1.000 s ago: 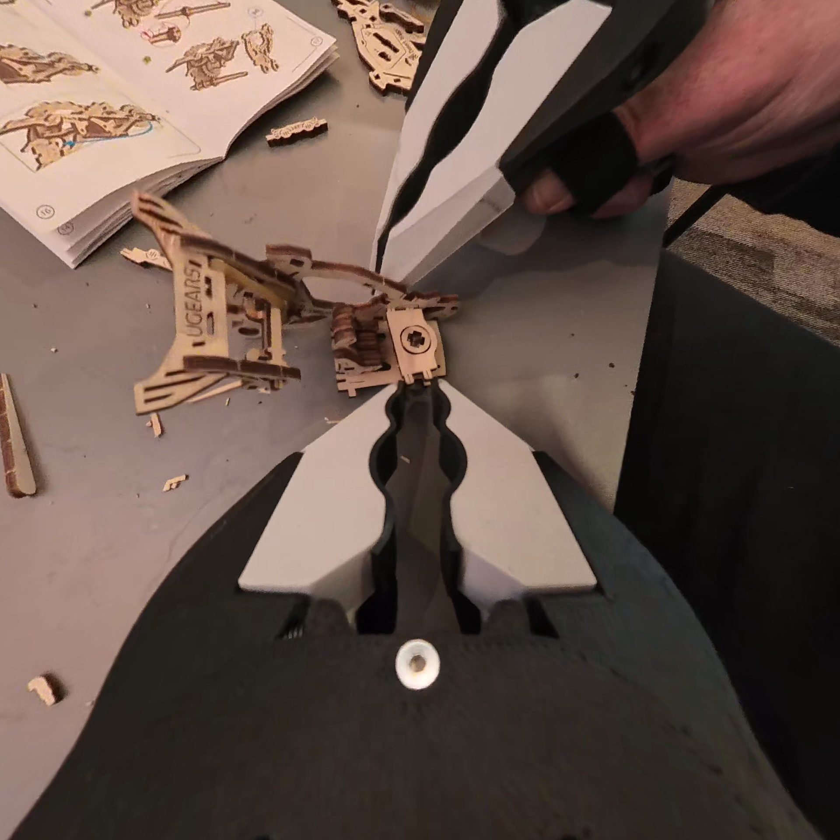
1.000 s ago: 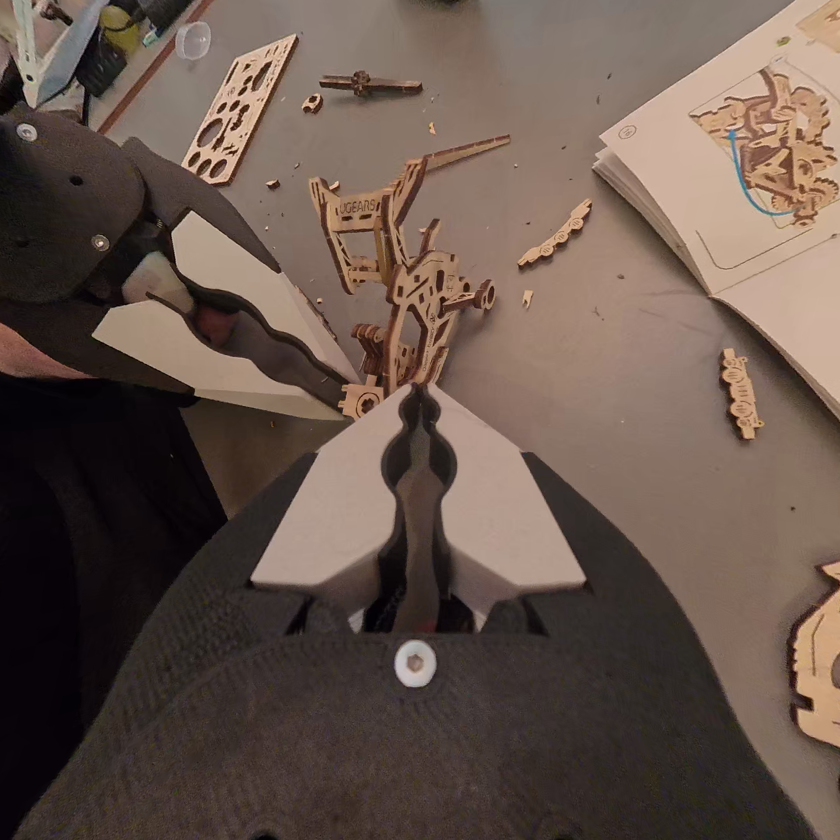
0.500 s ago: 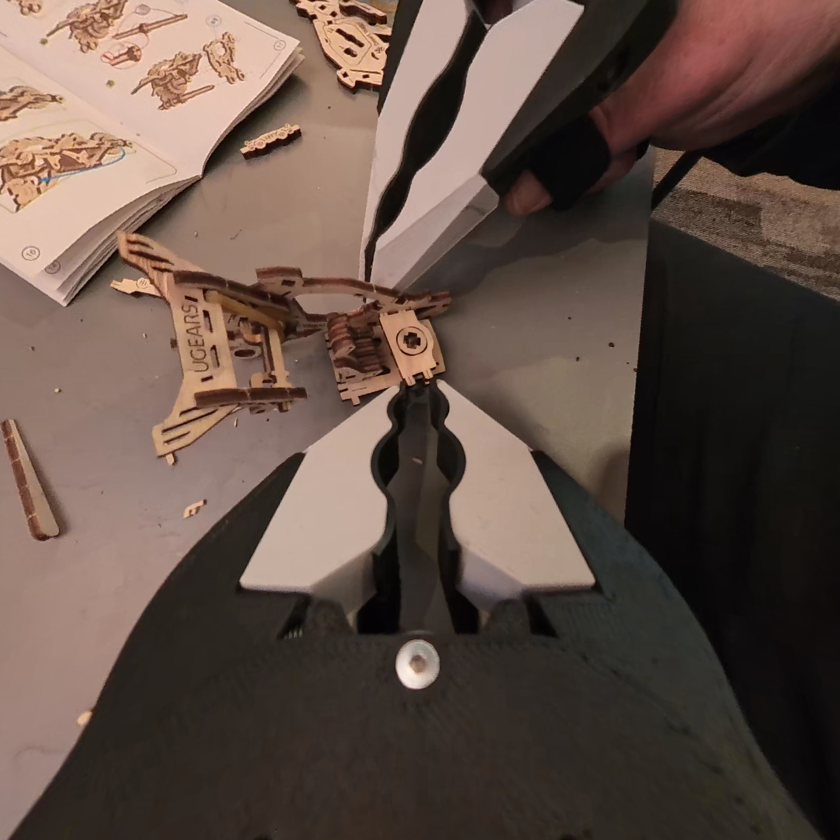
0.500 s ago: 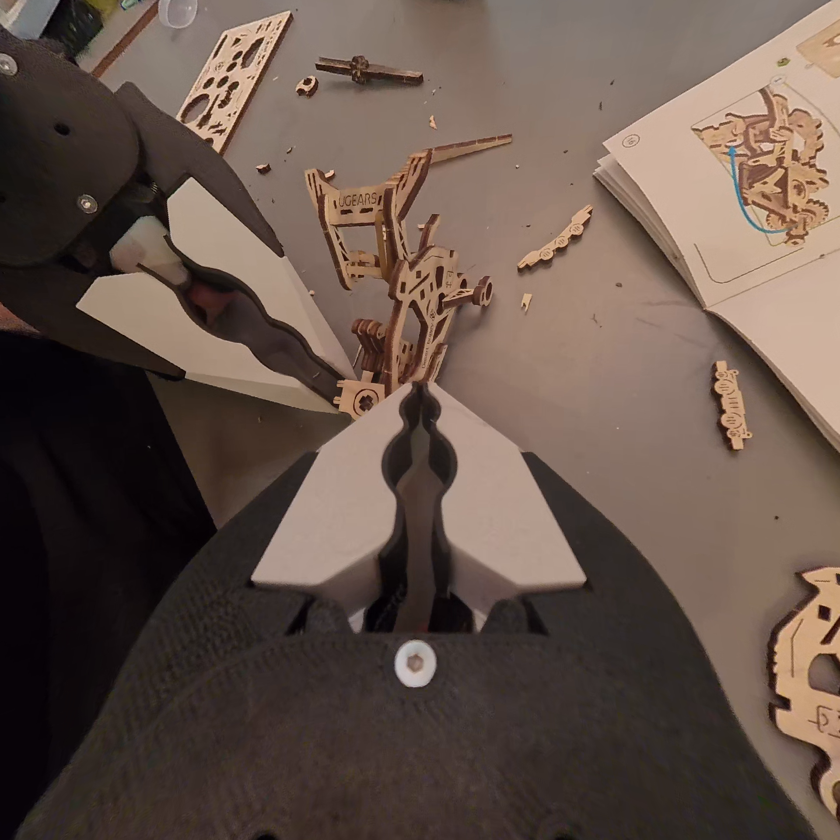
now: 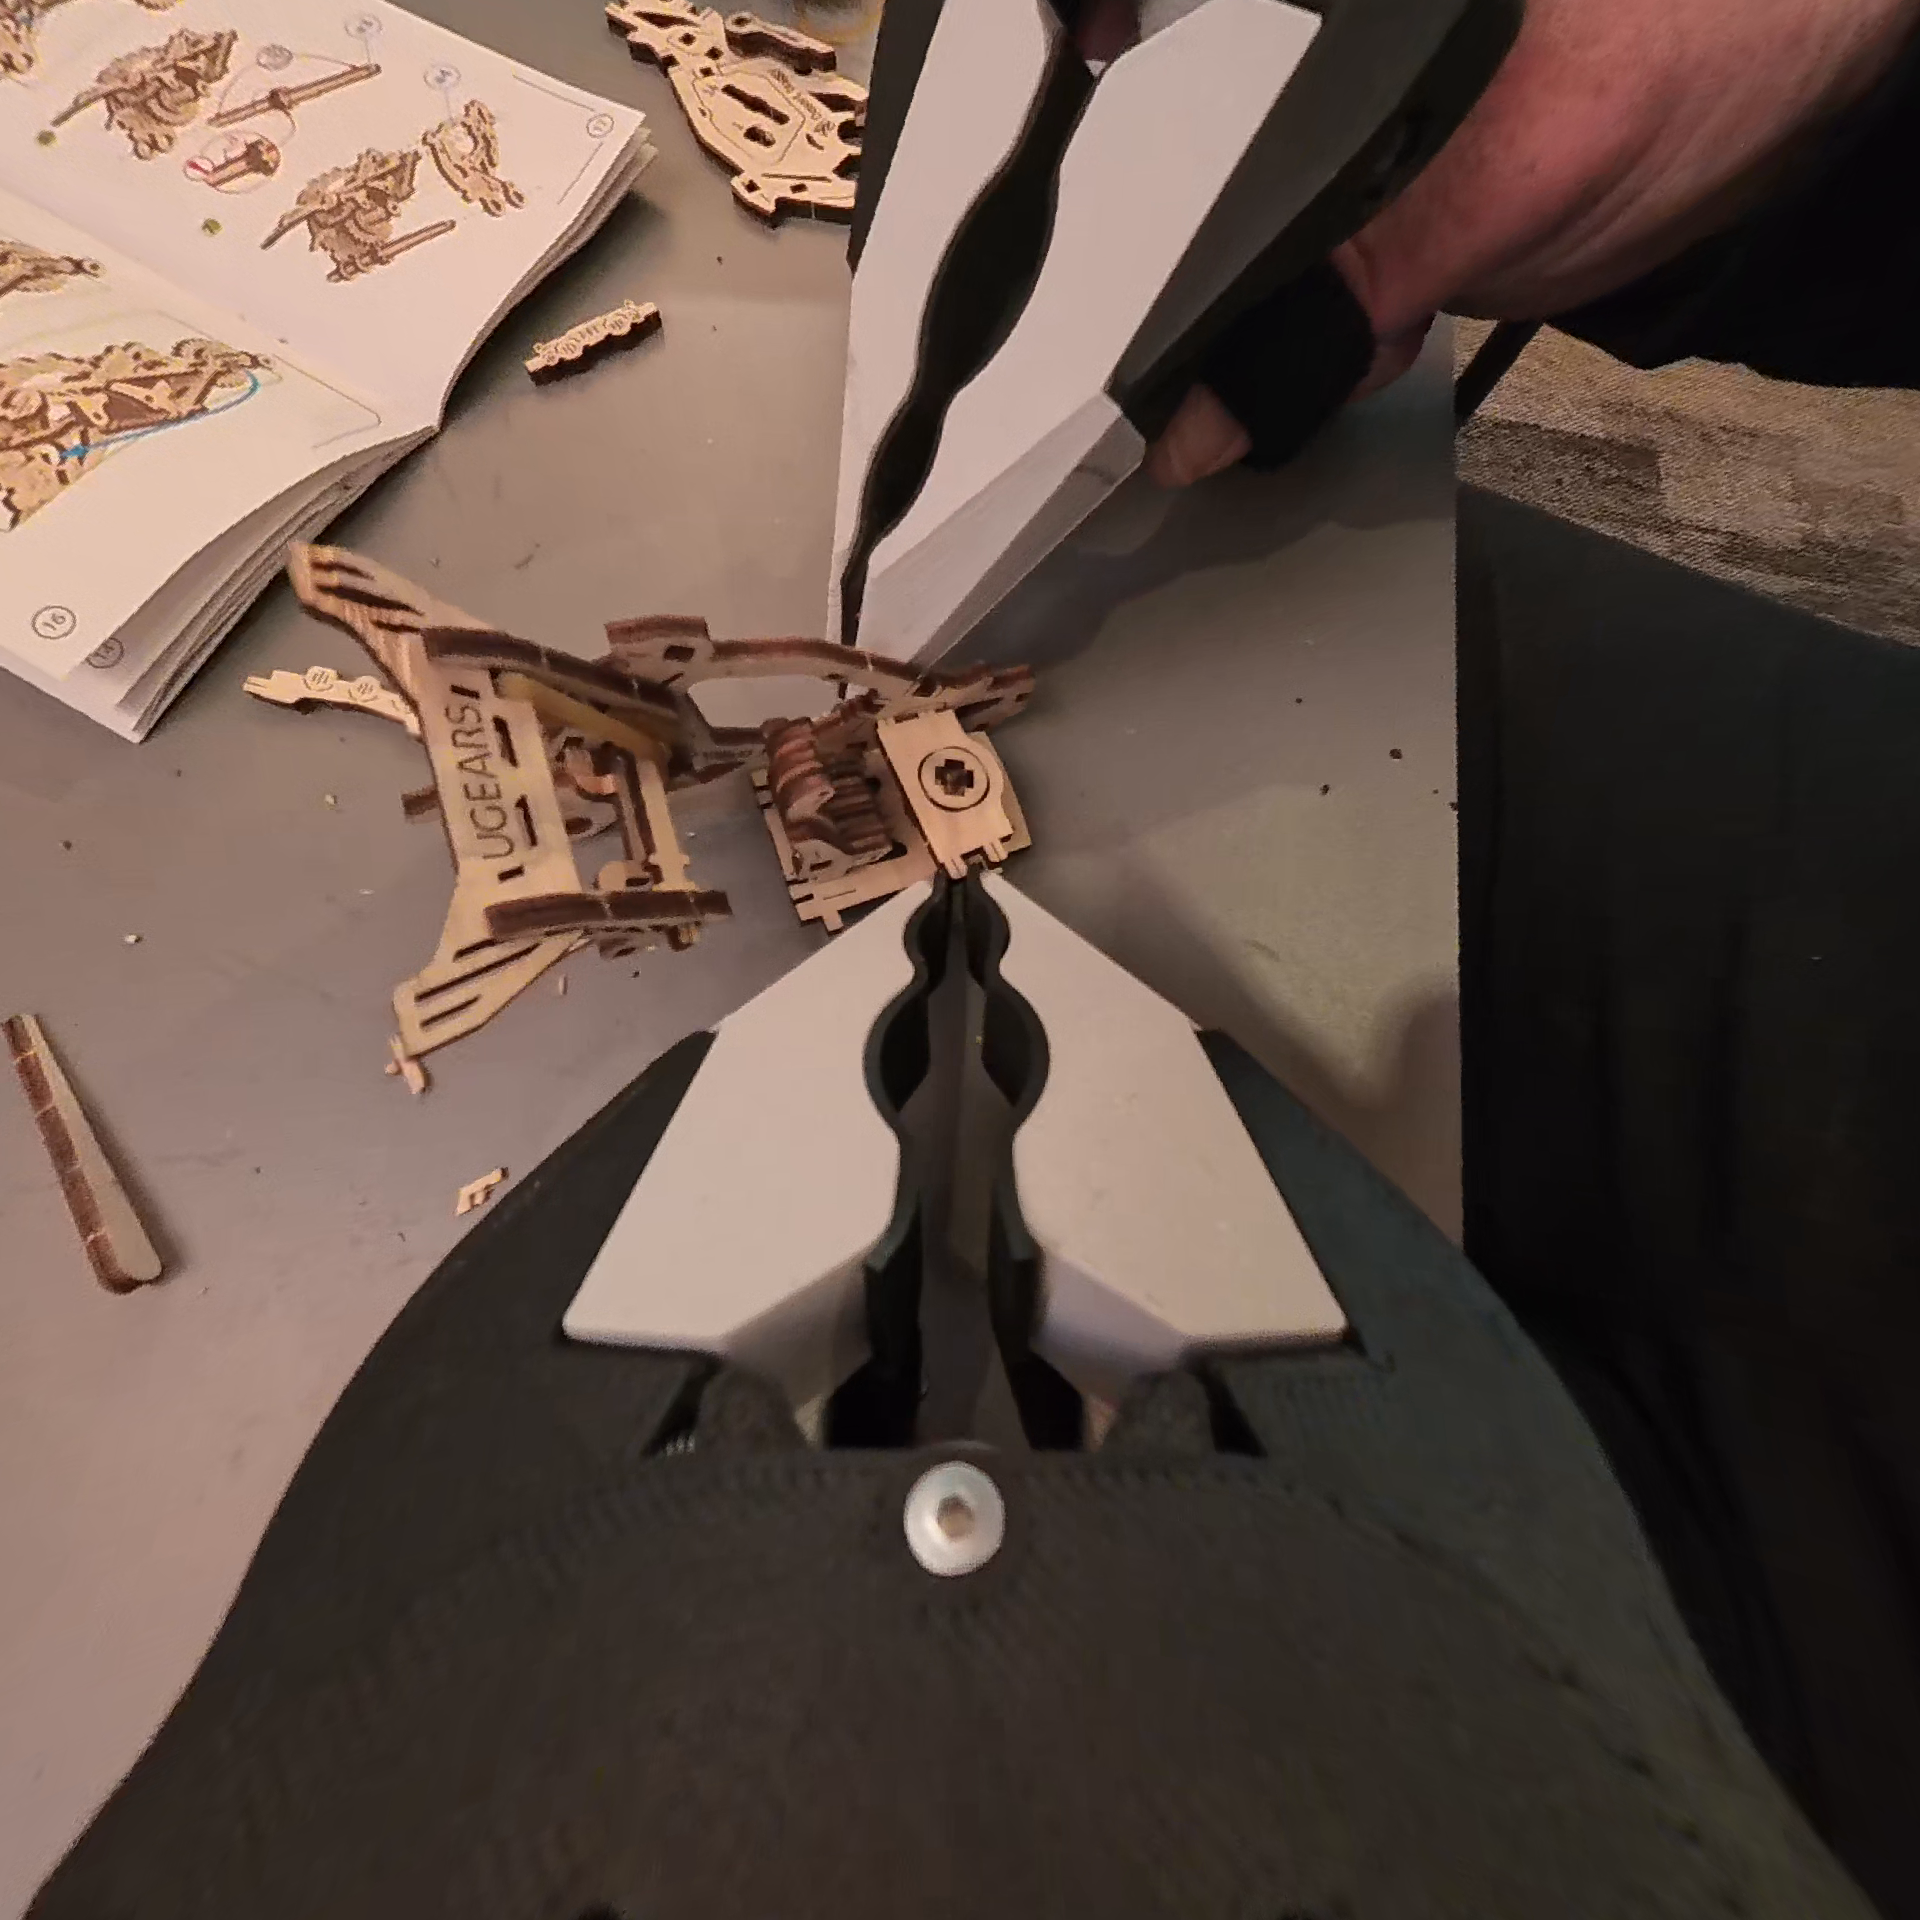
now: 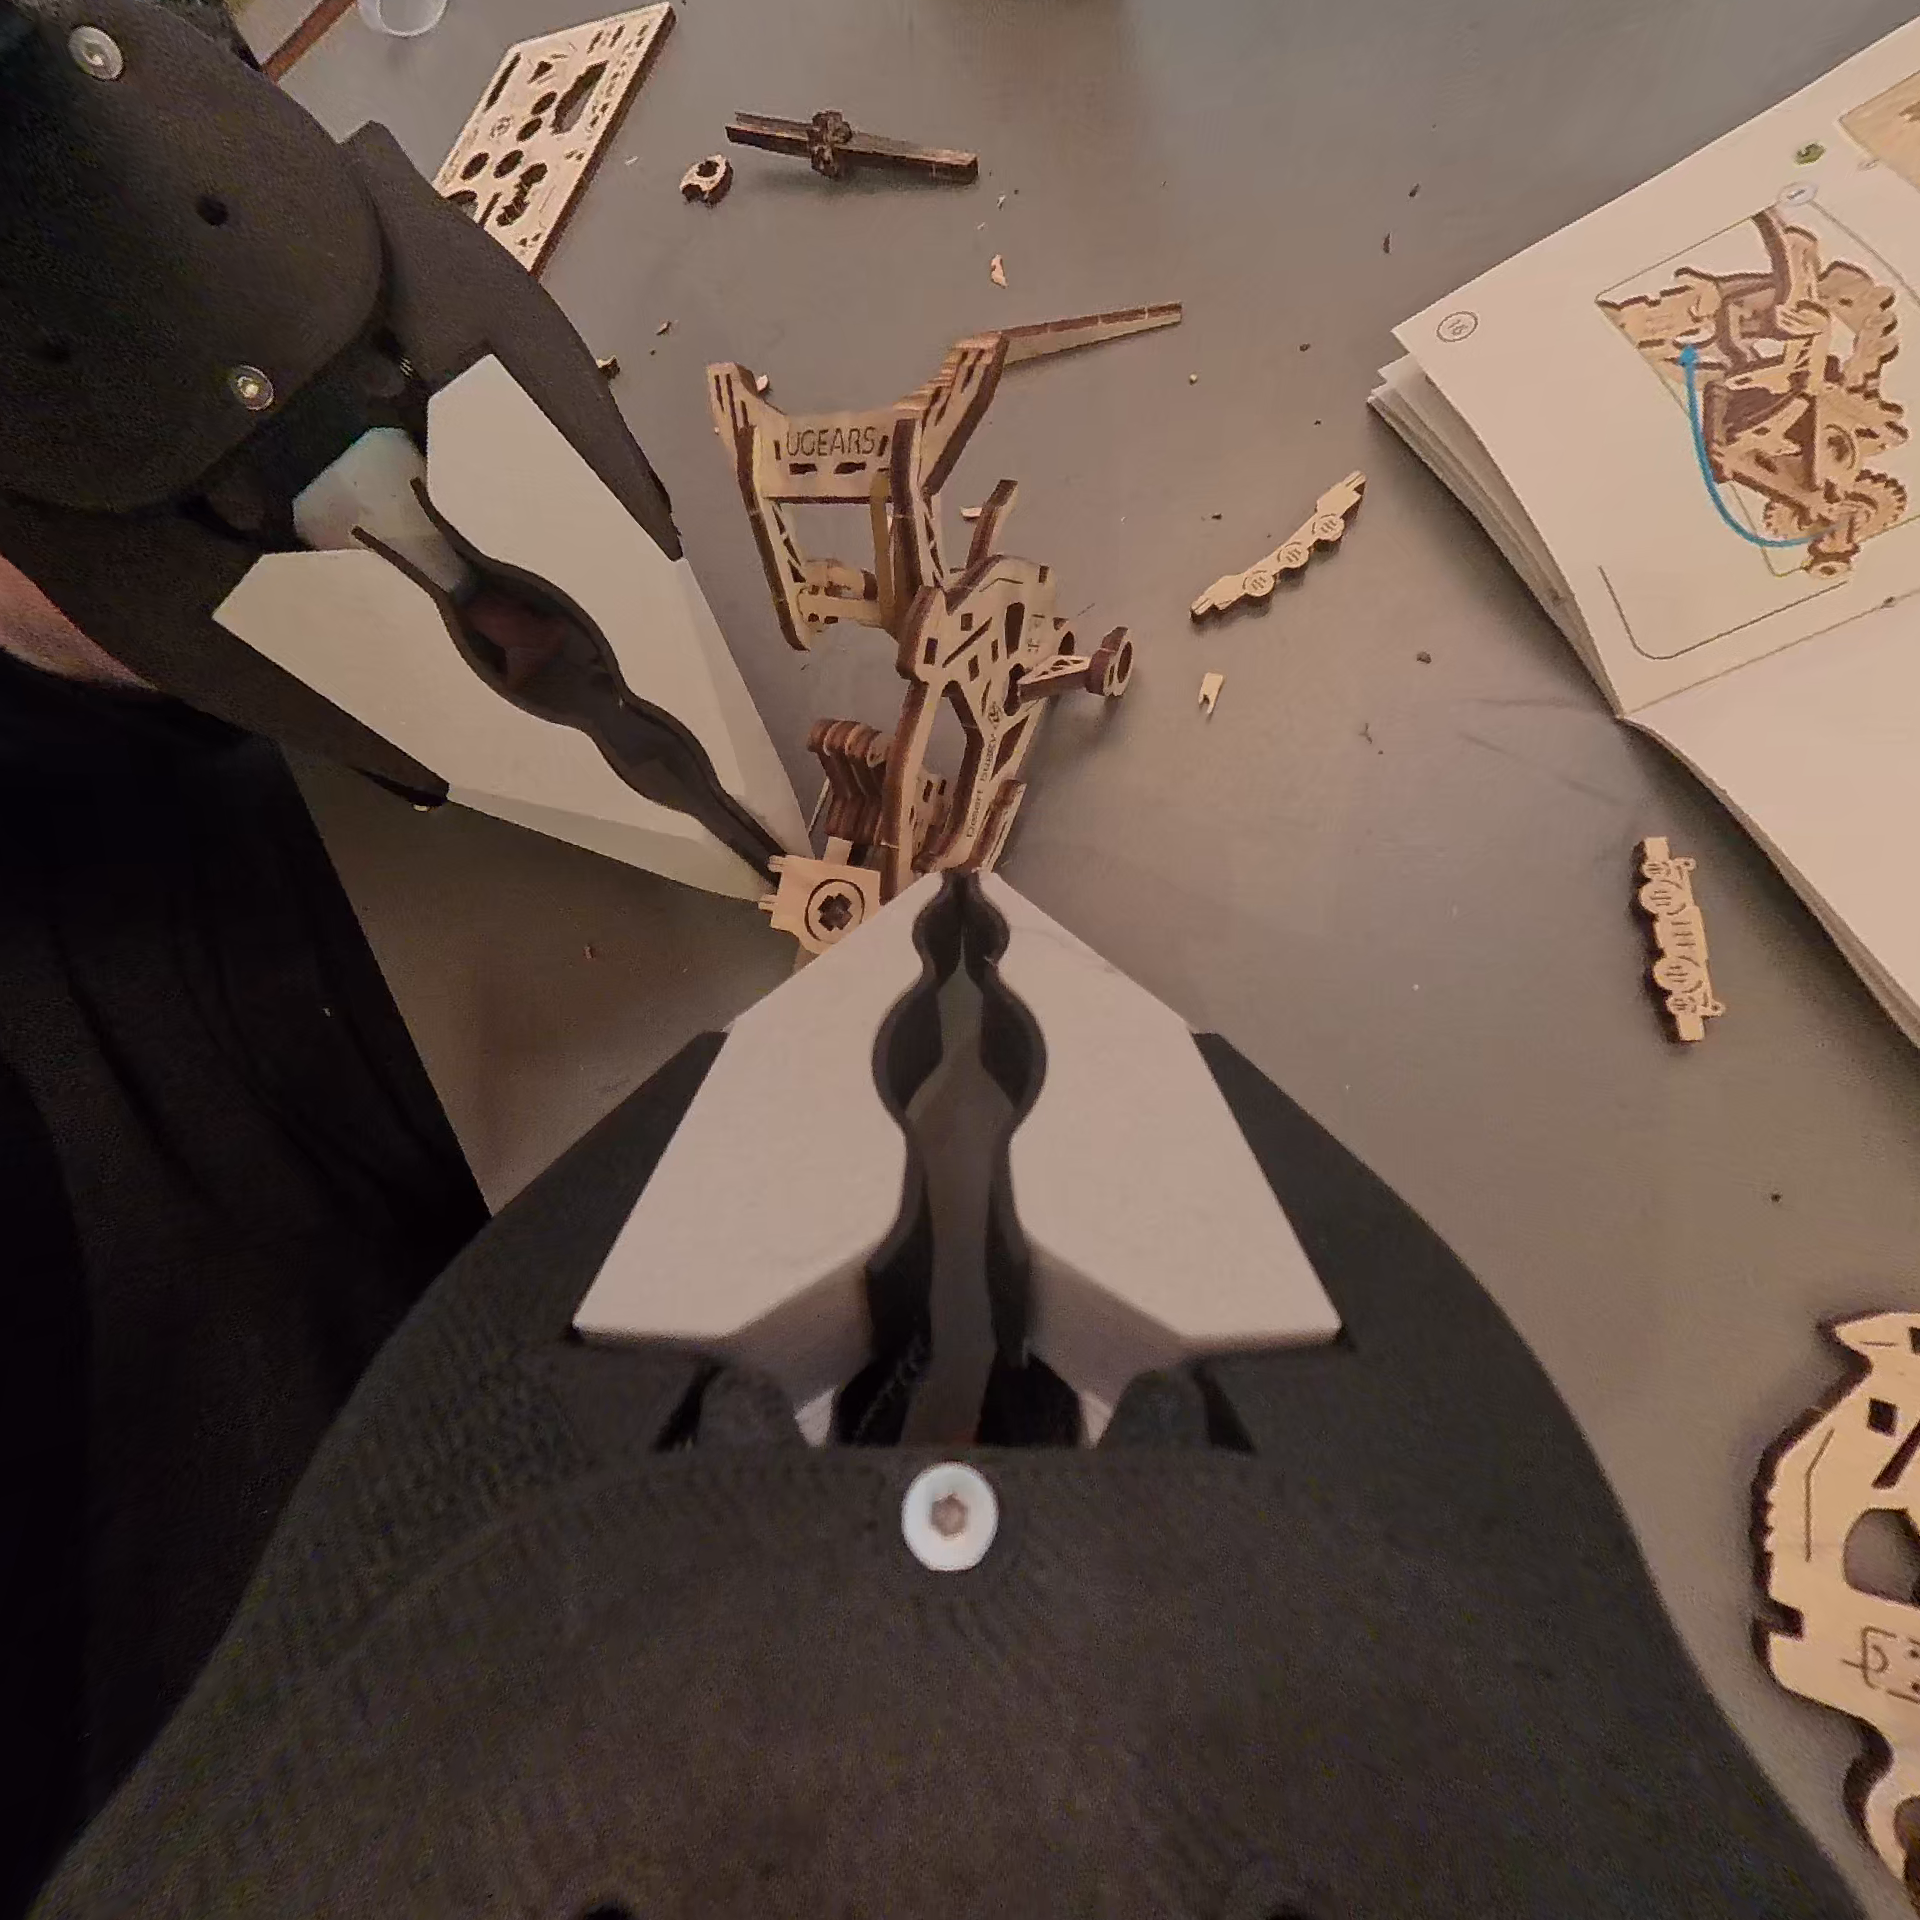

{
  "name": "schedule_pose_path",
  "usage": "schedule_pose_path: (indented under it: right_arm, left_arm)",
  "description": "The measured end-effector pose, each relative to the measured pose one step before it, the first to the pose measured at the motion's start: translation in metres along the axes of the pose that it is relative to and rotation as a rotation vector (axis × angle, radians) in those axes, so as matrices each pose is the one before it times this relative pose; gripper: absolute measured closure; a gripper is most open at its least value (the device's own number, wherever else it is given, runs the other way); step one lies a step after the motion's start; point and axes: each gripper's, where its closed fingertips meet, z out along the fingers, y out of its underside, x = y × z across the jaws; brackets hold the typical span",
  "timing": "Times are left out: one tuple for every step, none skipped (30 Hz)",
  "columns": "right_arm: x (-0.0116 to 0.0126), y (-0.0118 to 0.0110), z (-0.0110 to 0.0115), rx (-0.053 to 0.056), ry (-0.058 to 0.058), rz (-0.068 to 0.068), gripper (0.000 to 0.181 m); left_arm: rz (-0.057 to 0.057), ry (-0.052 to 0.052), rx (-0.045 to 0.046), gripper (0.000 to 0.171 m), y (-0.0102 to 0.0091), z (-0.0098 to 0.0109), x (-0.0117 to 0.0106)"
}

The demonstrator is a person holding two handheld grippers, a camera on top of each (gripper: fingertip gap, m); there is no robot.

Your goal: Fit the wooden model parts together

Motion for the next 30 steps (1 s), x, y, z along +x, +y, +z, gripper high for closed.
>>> schedule_pose_path:
  right_arm:
    - [0.00001,0.00005,0.00003,0.0000,0.0024,-0.0026,0.181]
    - [-0.00013,0.00001,0.00003,-0.0005,0.0007,-0.0013,0.181]
    - [0.00004,0.00012,-0.00002,-0.0007,-0.0025,0.0021,0.181]
    - [0.00020,-0.00004,0.00007,0.0001,0.0017,-0.0006,0.181]
    - [0.00005,-0.00002,0.00007,0.0002,0.0057,-0.0052,0.181]
    - [0.00009,0.00009,0.00010,0.0007,0.0050,-0.0041,0.181]
    - [0.00014,0.00002,-0.00006,0.0005,0.0025,-0.0019,0.181]
    - [-0.00012,0.00003,0.00014,-0.0006,0.0003,-0.0010,0.181]
    - [-0.00008,-0.00003,0.00000,-0.0002,0.0005,-0.0013,0.181]
    - [0.00002,0.00003,0.00000,-0.0002,0.0016,-0.0025,0.181]
    - [-0.00008,0.00002,0.00017,-0.0003,0.0010,-0.0022,0.181]
    - [0.00001,0.00004,0.00001,0.0000,0.0005,-0.0011,0.181]
    - [0.00001,0.00004,0.00006,-0.0001,0.0011,-0.0010,0.181]
    - [-0.00001,-0.00005,0.00010,-0.0002,0.0003,0.0004,0.181]
    - [0.00003,0.00010,0.00005,-0.0002,0.0001,0.0002,0.181]
    - [-0.00003,-0.00001,0.00006,0.0000,0.0002,-0.0002,0.181]
    - [0.00009,-0.00004,0.00002,0.0003,0.0008,0.0003,0.181]
    - [0.00010,-0.00004,-0.00001,-0.0001,0.0001,0.0007,0.181]
    - [0.00007,0.00001,0.00003,-0.0002,-0.0010,0.0011,0.181]
    - [-0.00008,-0.00005,0.00009,0.0002,0.0018,-0.0017,0.181]
    - [0.00011,0.00001,0.00003,0.0003,0.0014,-0.0007,0.181]
    - [0.00007,-0.00006,-0.00006,0.0007,0.0016,-0.0009,0.181]
    - [-0.00004,0.00005,0.00014,0.0000,0.0036,-0.0037,0.181]
    - [-0.00003,0.00001,0.00007,0.0001,0.0008,-0.0009,0.181]
    - [0.00016,-0.00007,-0.00009,0.0004,0.0014,-0.0008,0.181]
    - [-0.00004,0.00007,0.00007,0.0000,0.0014,-0.0016,0.181]
    - [0.00026,-0.00010,0.00002,0.0004,0.0011,0.0003,0.181]
    - [0.00054,-0.00022,-0.00001,0.0015,0.0046,0.0003,0.181]
    - [0.00026,-0.00006,-0.00007,-0.0001,0.0001,0.0016,0.181]
    - [-0.00004,0.00011,0.00006,-0.0007,-0.0026,0.0018,0.181]
  left_arm:
    - [-0.0002,-0.0066,-0.00027,0.171,0.00009,-0.00001,-0.00030]
    - [0.0053,-0.0097,-0.00020,0.171,-0.00001,0.00003,-0.00022]
    - [0.0008,-0.0079,-0.00005,0.171,-0.00008,0.00002,-0.00035]
    - [-0.0114,0.0003,0.00046,0.171,-0.00004,0.00004,-0.00037]
    - [-0.0026,-0.0021,0.00003,0.171,0.00014,-0.00019,-0.00049]
    - [0.0029,-0.0080,-0.00015,0.171,-0.00006,-0.00001,-0.00062]
    - [-0.0012,-0.0039,-0.00064,0.171,0.00016,0.00002,-0.00046]
    - [-0.0058,0.0040,0.00021,0.171,-0.00002,-0.00007,0.00007]
    - [-0.0056,0.0044,0.00082,0.171,-0.00004,-0.00014,-0.00018]
    - [-0.0049,-0.0009,-0.00039,0.171,0.00006,0.00003,-0.00060]
    - [0.0005,-0.0010,-0.00094,0.171,0.00013,-0.00006,-0.00007]
    - [-0.0035,0.0030,0.00053,0.171,-0.00008,-0.00004,-0.00003]
    - [-0.0036,-0.0024,0.00092,0.171,0.00007,-0.00021,-0.00057]
    - [0.0022,-0.0066,-0.00031,0.171,-0.00002,-0.00003,-0.00047]
    - [0.0015,-0.0029,0.00004,0.171,-0.00007,-0.00002,-0.00001]
    - [-0.0013,-0.0004,0.00031,0.171,-0.00004,0.00000,-0.00016]
    - [-0.0019,-0.0023,-0.00095,0.171,-0.00007,0.00014,-0.00031]
    - [-0.0016,0.0007,-0.00047,0.171,-0.00007,0.00009,-0.00001]
    - [-0.0007,-0.0003,0.00019,0.171,-0.00003,0.00000,-0.00009]
    - [0.0017,-0.0065,-0.00059,0.171,0.00002,0.00010,-0.00024]
    - [0.0042,-0.0085,-0.00047,0.171,-0.00013,0.00017,0.00000]
    - [0.0031,-0.0034,-0.00034,0.171,-0.00009,0.00003,0.00000]
    - [-0.0047,0.0028,0.00003,0.171,-0.00008,0.00002,-0.00008]
    - [0.0014,-0.0018,-0.00033,0.171,-0.00009,0.00015,0.00003]
    - [0.0005,-0.0014,-0.00096,0.171,0.00000,0.00009,-0.00014]
    - [-0.0032,0.0016,0.00073,0.171,-0.00011,0.00001,-0.00005]
    - [-0.0031,-0.0005,0.00023,0.171,-0.00031,0.00028,-0.00028]
    - [-0.0003,-0.0050,-0.00110,0.171,-0.00032,0.00045,-0.00041]
    - [0.0050,-0.0070,0.00047,0.171,-0.00027,0.00006,-0.00002]
    - [0.0026,-0.0032,-0.00042,0.171,0.00006,0.00001,-0.00004]
